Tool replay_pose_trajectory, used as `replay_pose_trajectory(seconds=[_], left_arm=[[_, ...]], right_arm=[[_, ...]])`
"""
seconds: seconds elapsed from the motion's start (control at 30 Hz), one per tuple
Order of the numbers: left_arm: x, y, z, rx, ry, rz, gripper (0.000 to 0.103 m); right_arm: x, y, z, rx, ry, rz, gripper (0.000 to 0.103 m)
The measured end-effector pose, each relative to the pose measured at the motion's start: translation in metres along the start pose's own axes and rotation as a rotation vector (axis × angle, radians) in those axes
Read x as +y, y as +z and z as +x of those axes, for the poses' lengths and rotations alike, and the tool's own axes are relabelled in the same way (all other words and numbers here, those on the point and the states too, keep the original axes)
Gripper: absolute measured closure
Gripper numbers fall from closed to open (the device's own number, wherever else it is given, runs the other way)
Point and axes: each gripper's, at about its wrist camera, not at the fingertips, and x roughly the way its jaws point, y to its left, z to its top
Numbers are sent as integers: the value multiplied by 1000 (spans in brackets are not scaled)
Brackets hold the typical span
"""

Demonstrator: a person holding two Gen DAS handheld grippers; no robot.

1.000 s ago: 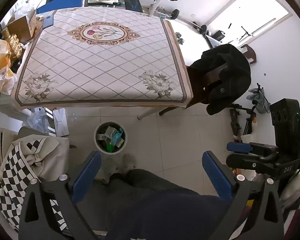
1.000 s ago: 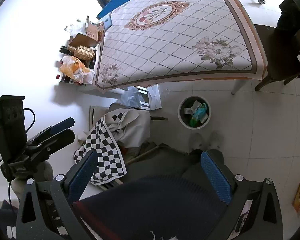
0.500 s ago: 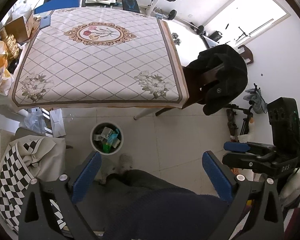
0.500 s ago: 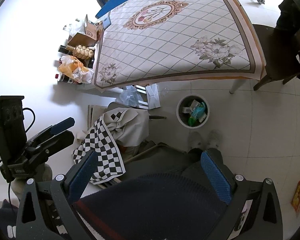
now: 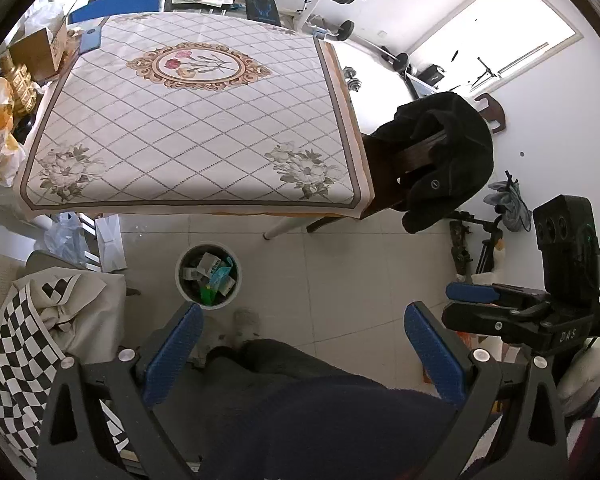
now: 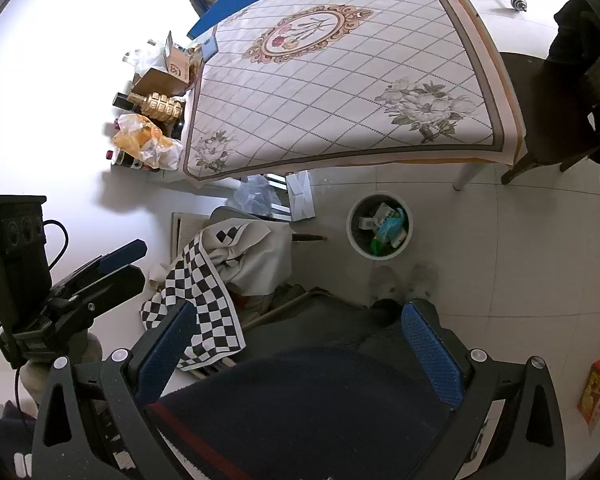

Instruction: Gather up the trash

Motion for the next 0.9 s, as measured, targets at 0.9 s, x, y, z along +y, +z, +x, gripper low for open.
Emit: replay_pose_trajectory(seconds=[0.9], left_arm=[[-9,2,4,-3,0,-11,0]], right_arm=[[5,1,-10,-25,-57,-21,0]])
